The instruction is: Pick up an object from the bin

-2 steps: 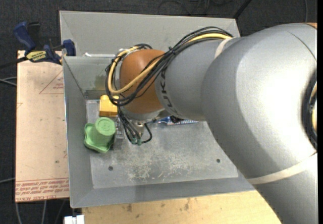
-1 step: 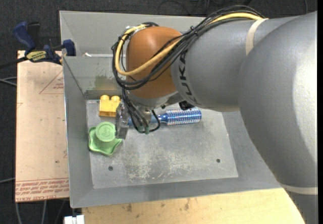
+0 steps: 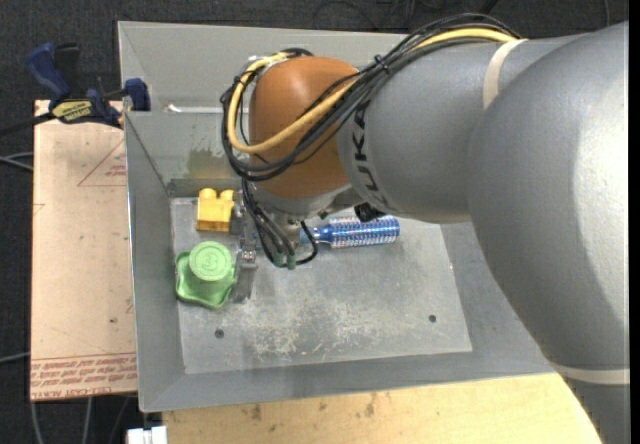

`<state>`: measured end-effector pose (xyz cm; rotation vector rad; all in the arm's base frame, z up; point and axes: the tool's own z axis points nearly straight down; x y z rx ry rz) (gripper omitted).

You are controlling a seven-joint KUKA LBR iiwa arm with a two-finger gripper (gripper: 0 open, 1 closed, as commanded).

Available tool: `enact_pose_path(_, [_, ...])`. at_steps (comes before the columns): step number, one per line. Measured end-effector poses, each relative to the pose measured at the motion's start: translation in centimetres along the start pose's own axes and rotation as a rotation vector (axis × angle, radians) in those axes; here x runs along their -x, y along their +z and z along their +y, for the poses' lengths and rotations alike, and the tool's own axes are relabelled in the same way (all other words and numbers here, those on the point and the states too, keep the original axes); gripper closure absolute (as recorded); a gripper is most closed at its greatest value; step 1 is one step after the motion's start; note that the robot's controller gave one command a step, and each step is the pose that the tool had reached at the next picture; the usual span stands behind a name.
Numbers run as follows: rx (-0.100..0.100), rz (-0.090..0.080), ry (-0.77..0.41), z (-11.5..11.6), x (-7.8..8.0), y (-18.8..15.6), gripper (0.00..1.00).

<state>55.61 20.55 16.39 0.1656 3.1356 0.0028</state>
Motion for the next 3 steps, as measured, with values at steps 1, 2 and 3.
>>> enact_pose_path(1, [0.000,0.000,0.118,2.6,-0.8,9.6,0.00])
enact_pose_path(2, [0.004,-0.006,0.119,2.7,-0.5,9.0,1.00])
enact_pose_path(3, [0.005,-0.007,0.080,3.8,0.3,-3.7,1.00])
